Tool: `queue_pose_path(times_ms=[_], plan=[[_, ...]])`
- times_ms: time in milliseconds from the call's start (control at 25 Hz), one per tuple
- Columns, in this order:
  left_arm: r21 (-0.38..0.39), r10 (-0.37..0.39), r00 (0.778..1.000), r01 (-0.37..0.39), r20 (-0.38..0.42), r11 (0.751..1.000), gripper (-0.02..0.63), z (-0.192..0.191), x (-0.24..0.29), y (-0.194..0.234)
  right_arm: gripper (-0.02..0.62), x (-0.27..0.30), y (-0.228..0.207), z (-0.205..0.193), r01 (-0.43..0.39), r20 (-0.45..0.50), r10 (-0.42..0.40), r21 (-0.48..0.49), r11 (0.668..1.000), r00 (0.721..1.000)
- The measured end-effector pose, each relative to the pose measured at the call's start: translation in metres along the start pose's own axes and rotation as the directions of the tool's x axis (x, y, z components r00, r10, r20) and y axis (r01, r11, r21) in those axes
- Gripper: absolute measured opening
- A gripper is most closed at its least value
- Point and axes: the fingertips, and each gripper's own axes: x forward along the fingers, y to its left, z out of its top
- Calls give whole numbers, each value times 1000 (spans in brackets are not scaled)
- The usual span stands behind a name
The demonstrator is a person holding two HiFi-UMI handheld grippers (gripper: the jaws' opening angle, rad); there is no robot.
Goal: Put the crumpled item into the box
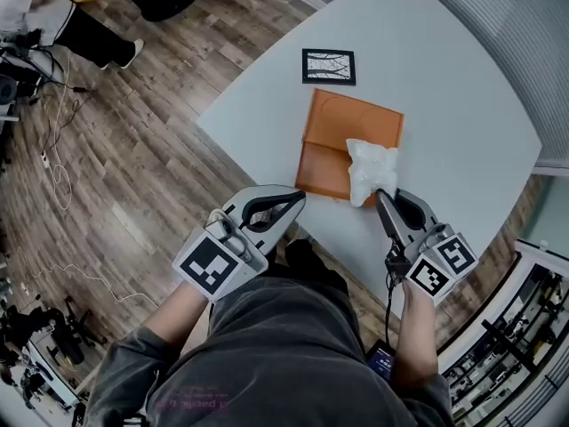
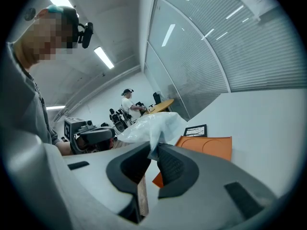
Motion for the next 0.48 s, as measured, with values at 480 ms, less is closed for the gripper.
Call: queue_pose_path(times_ms=[480], plan=[[-42,-81,996,79,-28,996,12,-21,-6,41,40,42,-8,-42,88,-139,-81,38,995,987]])
